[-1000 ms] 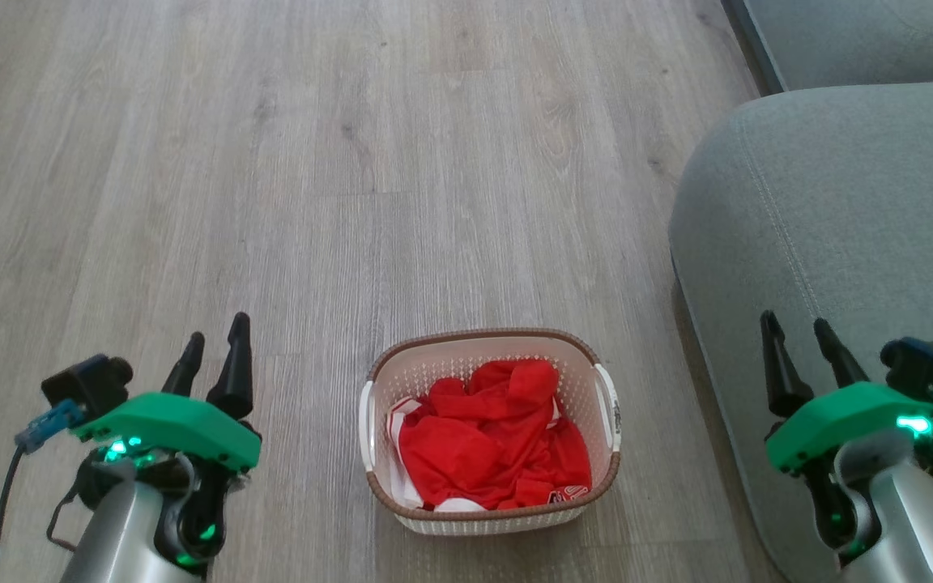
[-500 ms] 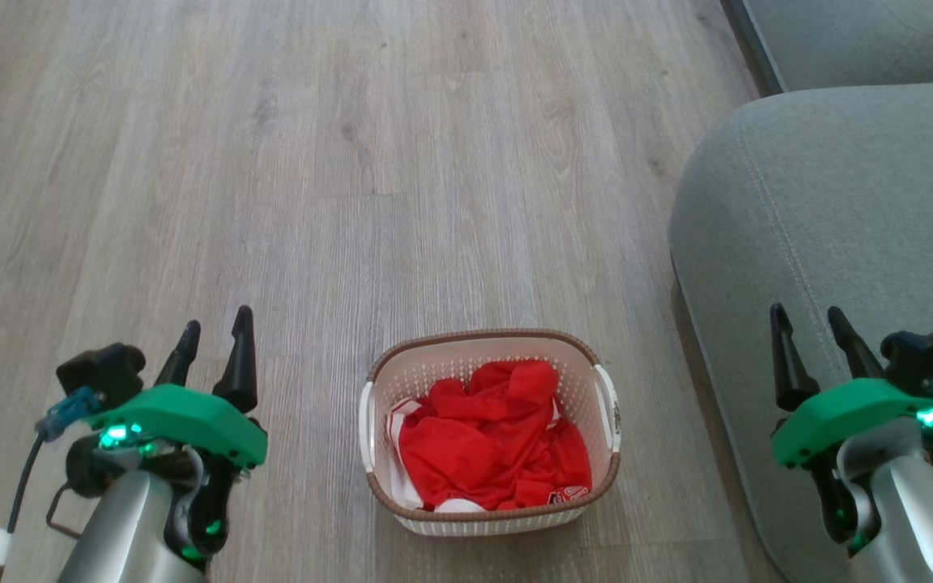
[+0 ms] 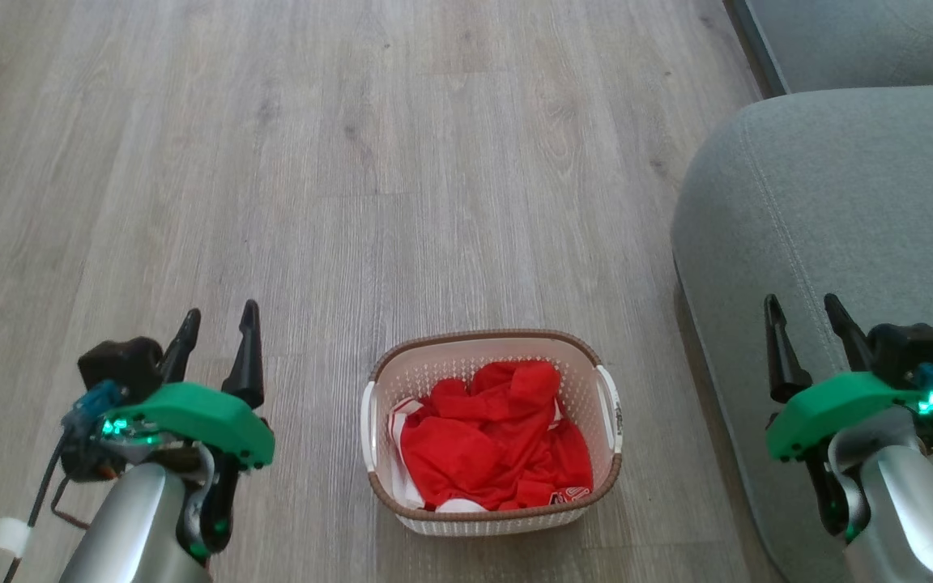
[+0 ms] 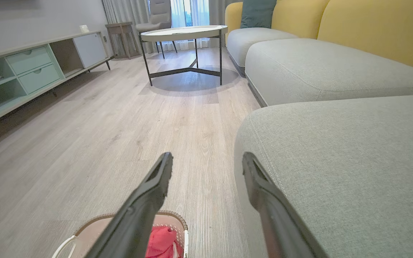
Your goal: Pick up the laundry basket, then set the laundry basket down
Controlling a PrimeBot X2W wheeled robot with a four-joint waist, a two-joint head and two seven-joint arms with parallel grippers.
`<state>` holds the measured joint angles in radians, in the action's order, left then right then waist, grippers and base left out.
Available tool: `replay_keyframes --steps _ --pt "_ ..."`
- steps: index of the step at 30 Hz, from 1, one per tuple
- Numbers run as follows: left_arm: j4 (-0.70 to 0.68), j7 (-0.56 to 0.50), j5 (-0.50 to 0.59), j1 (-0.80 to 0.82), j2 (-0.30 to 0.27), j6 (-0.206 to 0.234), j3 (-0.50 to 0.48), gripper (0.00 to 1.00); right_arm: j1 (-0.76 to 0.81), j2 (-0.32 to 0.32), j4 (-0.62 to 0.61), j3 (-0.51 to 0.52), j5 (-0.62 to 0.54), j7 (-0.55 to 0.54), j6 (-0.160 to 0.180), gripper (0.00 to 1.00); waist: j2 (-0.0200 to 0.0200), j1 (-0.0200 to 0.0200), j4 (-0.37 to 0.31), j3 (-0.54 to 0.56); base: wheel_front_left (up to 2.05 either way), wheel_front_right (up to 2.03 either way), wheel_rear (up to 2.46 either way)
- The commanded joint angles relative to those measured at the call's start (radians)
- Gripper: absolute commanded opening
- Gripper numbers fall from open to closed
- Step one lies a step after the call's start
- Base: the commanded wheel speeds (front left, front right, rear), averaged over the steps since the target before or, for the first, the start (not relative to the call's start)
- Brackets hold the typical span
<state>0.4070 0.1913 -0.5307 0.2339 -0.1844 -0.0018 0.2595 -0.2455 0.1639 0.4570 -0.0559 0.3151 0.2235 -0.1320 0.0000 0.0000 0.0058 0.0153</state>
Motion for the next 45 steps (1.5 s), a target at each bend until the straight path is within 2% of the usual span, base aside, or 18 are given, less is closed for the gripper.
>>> replay_keyframes --steps 1,8,32,38,45 --pt "-0.025 0.013 0.021 0.079 -0.034 0.006 -0.023 1.00 -0.063 0.025 -0.025 -0.021 -0.027 0.017 0.001 1.00 0.0000 0.0000 0.000 0.000 0.00 0.00 0.00" --pt "-0.021 0.023 0.071 0.092 -0.043 0.019 -0.007 1.00 -0.073 0.029 -0.012 -0.041 -0.051 0.037 0.001 1.00 0.0000 0.0000 0.001 -0.002 0.00 0.00 0.00" --pt "-0.034 0.016 0.058 0.089 -0.050 0.036 0.008 1.00 -0.063 0.038 -0.013 -0.061 -0.002 0.038 0.001 1.00 0.0000 0.0000 0.001 -0.013 0.00 0.00 0.00" --pt "-0.048 0.028 0.066 0.105 -0.050 0.036 0.016 1.00 -0.074 0.034 -0.018 -0.061 -0.002 0.038 0.001 1.00 0.0000 0.0000 0.002 -0.052 0.00 0.00 0.00" --pt "-0.037 0.047 0.073 0.157 -0.043 0.022 0.019 1.00 -0.111 0.019 -0.017 -0.053 -0.026 0.038 0.001 1.00 0.0000 0.0000 0.003 -0.154 0.00 0.00 0.00"
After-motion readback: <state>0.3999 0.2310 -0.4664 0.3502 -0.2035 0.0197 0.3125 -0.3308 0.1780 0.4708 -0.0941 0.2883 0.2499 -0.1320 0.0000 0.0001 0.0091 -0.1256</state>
